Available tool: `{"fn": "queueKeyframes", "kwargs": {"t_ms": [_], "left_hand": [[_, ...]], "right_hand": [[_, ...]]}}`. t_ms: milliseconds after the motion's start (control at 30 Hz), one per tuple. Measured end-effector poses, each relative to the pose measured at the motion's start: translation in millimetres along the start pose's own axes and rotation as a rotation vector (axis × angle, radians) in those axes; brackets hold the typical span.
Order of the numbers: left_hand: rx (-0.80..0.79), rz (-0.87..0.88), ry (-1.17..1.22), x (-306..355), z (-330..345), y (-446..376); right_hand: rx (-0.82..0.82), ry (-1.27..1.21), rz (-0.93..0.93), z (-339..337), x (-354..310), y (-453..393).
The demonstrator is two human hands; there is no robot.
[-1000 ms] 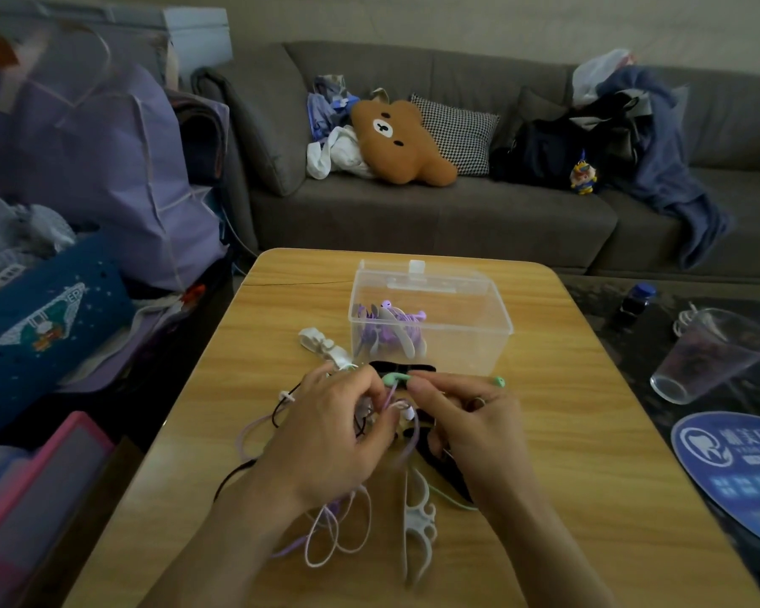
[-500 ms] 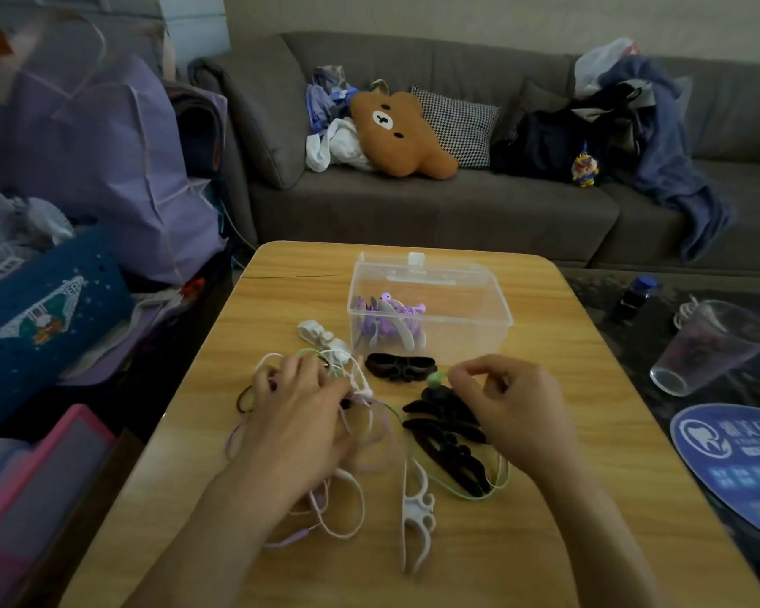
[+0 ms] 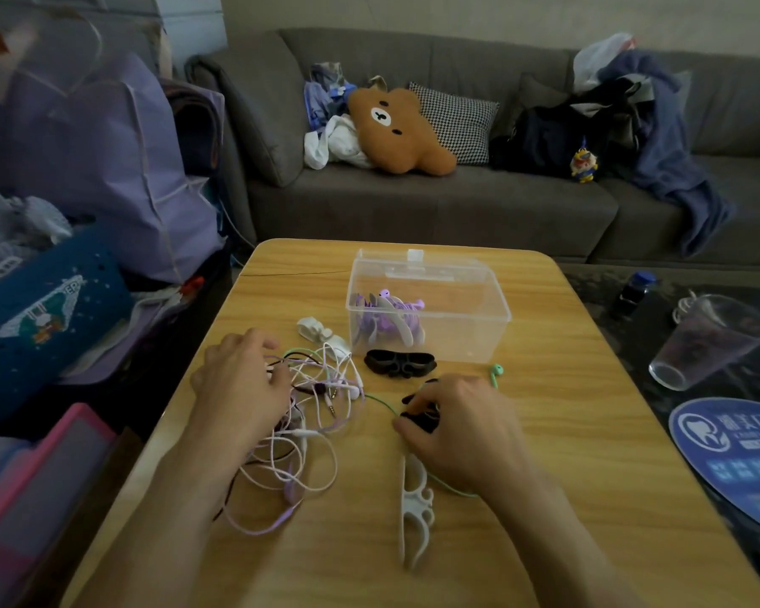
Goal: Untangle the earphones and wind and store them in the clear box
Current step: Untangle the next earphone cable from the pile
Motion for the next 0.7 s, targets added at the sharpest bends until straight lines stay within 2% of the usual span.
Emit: {"fn": "queueKeyframes", "kwargs": {"t_ms": [100,133,233,267,333,433,500,600,700], "left_hand": [[-0.081,0.071,0.178,21.6,3.5,11.9],[-0.039,0.14,0.195,32.4,-0.3,18.0],[0.217,0.446,0.202,70.2,-15.0,44.2],[0.235,0.519,0.257,79.3,-12.3,52.5],[0.167,0.581,0.36,91.7,1.5,60.8],[0.06,0.539,0.397,89.2,23.7,58.2],[0.002,0.527,0.388,86.9,31.8,55.1],[-0.052,0.542,0.394,88.4,34.0,52.0],[0.008,0.598,0.315,92.2,31.0,49.5]], "right_hand": [[-0.007,0.031,-0.058,6.4,-14.6,-8.7],[-0.039,0.082,-0.069,13.7,-18.8,-12.5],[-0.064,0.204,-0.033,34.4,-21.1,-19.8],[-0.045,0.227,-0.022,37.1,-20.7,-22.3],[-0.023,0.204,-0.009,37.0,-17.1,-24.7],[-0.014,0.124,-0.05,30.4,-14.9,-21.4],[0.02,-0.071,-0.05,21.2,-12.6,-16.7],[0.124,-0.601,0.008,-2.9,-0.7,-8.5],[0.273,-0.892,-0.063,-28.7,8.6,4.1]]}}
Point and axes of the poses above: each hand's wrist, its own y-axis away from the middle knuckle, its own z-axis out of the palm, x = y × z, the point moved 7 cm from there along -y, towards the middle knuckle, and after that the axes turned 6 degrees about z, right-handed, at the moved point
